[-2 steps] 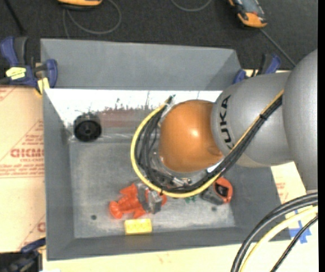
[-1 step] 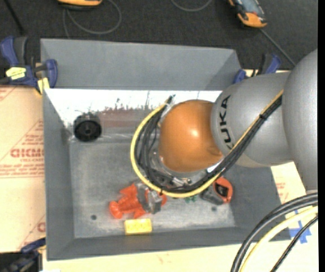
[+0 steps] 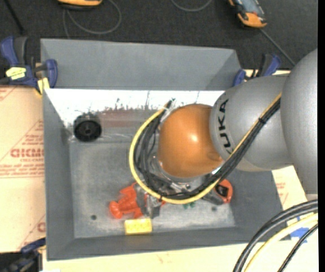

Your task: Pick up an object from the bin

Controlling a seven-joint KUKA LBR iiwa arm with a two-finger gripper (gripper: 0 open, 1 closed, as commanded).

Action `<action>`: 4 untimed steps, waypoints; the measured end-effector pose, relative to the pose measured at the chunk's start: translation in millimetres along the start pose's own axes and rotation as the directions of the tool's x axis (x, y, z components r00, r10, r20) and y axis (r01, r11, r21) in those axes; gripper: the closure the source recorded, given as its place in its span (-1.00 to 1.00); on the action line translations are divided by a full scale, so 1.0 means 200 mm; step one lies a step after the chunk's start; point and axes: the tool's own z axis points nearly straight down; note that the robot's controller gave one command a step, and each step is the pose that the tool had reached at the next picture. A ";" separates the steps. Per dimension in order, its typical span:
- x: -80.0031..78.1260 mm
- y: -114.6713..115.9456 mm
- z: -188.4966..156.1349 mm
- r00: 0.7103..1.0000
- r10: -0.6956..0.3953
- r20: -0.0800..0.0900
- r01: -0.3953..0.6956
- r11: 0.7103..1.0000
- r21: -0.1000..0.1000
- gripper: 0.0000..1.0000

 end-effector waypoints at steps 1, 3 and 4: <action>-0.13 0.19 -0.08 0.984 0.176 0.001 -0.176 0.984 -0.001 -1.00; -0.13 0.15 0.10 0.974 0.226 0.006 -0.226 0.974 -0.002 -1.00; -0.04 0.11 0.24 0.959 0.282 0.000 -0.282 0.959 -0.001 -1.00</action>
Offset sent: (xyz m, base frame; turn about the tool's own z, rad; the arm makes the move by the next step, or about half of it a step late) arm 0.0000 0.0000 0.0000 0.0000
